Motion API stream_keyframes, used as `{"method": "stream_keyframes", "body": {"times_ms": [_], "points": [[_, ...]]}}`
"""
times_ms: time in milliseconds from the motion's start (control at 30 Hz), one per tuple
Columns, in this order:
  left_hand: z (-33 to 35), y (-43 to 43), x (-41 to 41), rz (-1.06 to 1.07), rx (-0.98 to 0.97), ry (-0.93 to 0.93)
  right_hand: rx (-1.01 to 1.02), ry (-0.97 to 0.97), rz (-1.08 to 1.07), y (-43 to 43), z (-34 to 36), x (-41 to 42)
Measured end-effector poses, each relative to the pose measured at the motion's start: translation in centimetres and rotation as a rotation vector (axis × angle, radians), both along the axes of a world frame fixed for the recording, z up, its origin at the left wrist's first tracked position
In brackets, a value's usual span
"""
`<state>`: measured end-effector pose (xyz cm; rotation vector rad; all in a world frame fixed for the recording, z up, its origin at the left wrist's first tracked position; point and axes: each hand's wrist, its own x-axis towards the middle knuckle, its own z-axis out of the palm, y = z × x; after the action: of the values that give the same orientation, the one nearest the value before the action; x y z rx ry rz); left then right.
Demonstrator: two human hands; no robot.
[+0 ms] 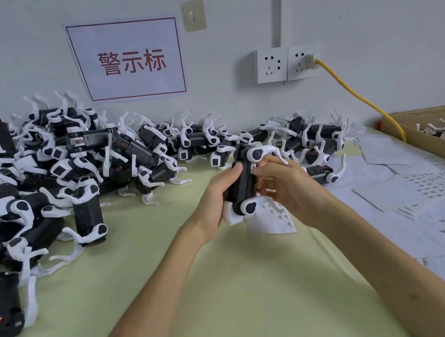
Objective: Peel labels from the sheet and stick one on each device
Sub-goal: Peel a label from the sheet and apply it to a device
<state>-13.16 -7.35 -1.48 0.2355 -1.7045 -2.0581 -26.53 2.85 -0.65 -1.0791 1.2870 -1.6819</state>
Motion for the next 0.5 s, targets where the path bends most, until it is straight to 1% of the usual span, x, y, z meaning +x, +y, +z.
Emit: {"method": "stream_keyframes", "body": {"times_ms": [367, 433, 500], "points": [[0.06, 0.12, 0.05, -0.007, -0.026, 0.003, 0.019, -0.032, -0.005, -0.06, 0.08, 0.02], [0.00, 0.01, -0.03, -0.014, 0.000, -0.020, 0.030, -0.041, -0.018, -0.09, 0.02, 0.06], [0.00, -0.14, -0.19, -0.025, 0.080, -0.049, 0.052, -0.024, -0.055, -0.09, -0.04, 0.09]]}}
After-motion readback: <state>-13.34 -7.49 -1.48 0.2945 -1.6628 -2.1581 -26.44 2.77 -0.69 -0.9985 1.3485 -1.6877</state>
